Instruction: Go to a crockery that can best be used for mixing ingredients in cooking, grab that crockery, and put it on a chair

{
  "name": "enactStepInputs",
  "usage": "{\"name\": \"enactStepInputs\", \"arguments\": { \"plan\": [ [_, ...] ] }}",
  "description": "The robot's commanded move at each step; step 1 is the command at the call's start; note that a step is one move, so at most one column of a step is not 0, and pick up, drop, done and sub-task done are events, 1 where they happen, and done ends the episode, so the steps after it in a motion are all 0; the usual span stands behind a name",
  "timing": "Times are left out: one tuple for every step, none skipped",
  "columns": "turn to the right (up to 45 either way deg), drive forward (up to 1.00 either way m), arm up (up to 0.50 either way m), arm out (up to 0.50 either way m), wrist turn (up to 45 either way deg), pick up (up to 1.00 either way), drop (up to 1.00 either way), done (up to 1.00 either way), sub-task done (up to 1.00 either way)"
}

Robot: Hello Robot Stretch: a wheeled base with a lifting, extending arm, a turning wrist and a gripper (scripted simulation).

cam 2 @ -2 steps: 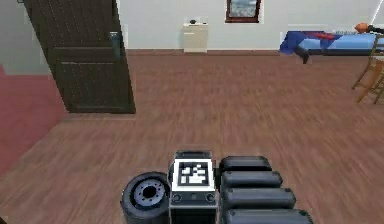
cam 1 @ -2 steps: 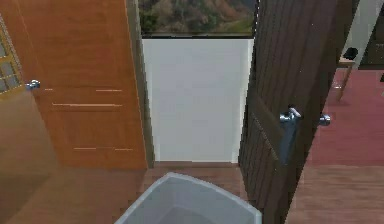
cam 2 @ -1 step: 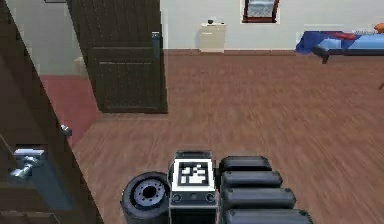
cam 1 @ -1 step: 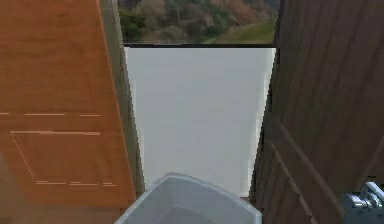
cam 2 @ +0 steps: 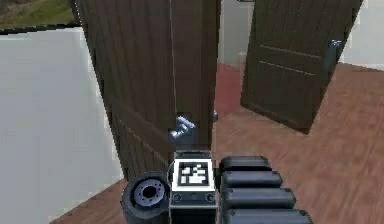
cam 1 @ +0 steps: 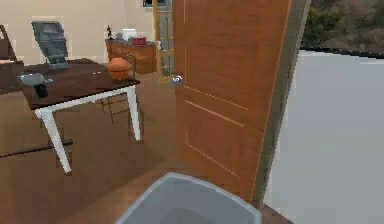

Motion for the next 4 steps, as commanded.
{"name": "enactStepInputs", "arguments": {
  "plan": [
    [-12.0, 0.0, 0.0, 0.0, 0.0, 0.0, 0.0, 0.0, 0.0],
    [-3.0, 0.0, 0.0, 0.0, 0.0, 0.0, 0.0, 0.0, 0.0],
    [0.0, 1.0, 0.0, 0.0, 0.0, 0.0, 0.0, 0.0, 0.0],
    [0.0, 0.85, 0.0, 0.0, 0.0, 0.0, 0.0, 0.0, 0.0]
  ]
}}
